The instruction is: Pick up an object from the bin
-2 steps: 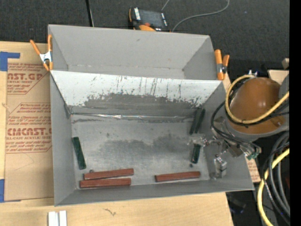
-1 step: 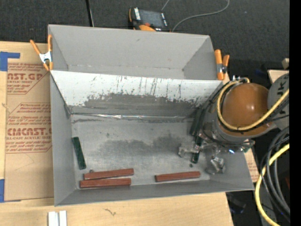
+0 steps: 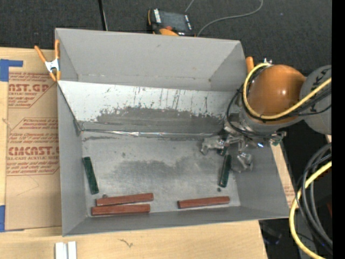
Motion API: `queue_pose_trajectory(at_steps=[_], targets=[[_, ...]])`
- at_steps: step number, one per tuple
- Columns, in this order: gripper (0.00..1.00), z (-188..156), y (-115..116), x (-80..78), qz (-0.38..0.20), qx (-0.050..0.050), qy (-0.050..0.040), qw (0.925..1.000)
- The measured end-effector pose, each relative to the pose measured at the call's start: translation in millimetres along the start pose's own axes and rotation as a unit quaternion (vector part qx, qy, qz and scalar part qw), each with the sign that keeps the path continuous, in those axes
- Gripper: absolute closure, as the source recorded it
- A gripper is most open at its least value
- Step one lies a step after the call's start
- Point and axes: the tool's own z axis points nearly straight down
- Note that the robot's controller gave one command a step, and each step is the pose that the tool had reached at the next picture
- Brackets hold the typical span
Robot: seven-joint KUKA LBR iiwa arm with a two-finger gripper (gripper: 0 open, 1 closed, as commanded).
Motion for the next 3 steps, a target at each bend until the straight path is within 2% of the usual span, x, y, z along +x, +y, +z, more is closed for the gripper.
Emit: queue_pose_trajectory(at_steps=[1, 2, 3], targets=[[1.0, -0.4, -4.5, 9.7, -0.002, 0.006, 0.0065, 1.0], [0.0, -0.9, -0.4, -0.1, -0.001, 0.003, -0.0021, 1.0], [0.0, -1.4, 10.3, 4.0, -0.097, -0.001, 0.0006, 0.9953]])
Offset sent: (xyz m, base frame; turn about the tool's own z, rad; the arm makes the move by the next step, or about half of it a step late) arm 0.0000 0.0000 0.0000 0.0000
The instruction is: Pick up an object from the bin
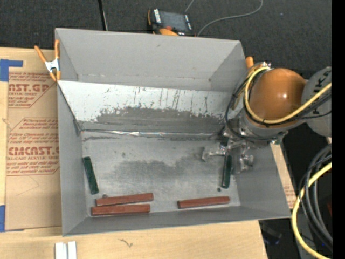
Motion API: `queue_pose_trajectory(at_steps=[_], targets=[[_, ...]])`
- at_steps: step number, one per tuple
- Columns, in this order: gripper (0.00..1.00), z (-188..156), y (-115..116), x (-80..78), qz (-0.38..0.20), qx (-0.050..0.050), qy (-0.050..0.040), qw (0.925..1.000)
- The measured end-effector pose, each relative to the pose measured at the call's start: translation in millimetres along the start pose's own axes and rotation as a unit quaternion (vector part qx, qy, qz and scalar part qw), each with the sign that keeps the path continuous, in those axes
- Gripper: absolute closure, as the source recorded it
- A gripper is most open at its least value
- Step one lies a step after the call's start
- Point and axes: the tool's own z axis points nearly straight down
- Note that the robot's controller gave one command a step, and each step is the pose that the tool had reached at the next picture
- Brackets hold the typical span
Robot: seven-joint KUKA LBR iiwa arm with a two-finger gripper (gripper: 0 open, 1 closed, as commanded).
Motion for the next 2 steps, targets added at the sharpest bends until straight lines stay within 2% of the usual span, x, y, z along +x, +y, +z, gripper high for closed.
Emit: queue_pose_trajectory(at_steps=[1, 2], targets=[[1.0, 0.3, -2.9, 7.8, 0.0, 0.005, 0.0052, 1.0], [1.0, 0.4, -2.9, 7.7, 0.0, 0.005, 0.0048, 1.0]])
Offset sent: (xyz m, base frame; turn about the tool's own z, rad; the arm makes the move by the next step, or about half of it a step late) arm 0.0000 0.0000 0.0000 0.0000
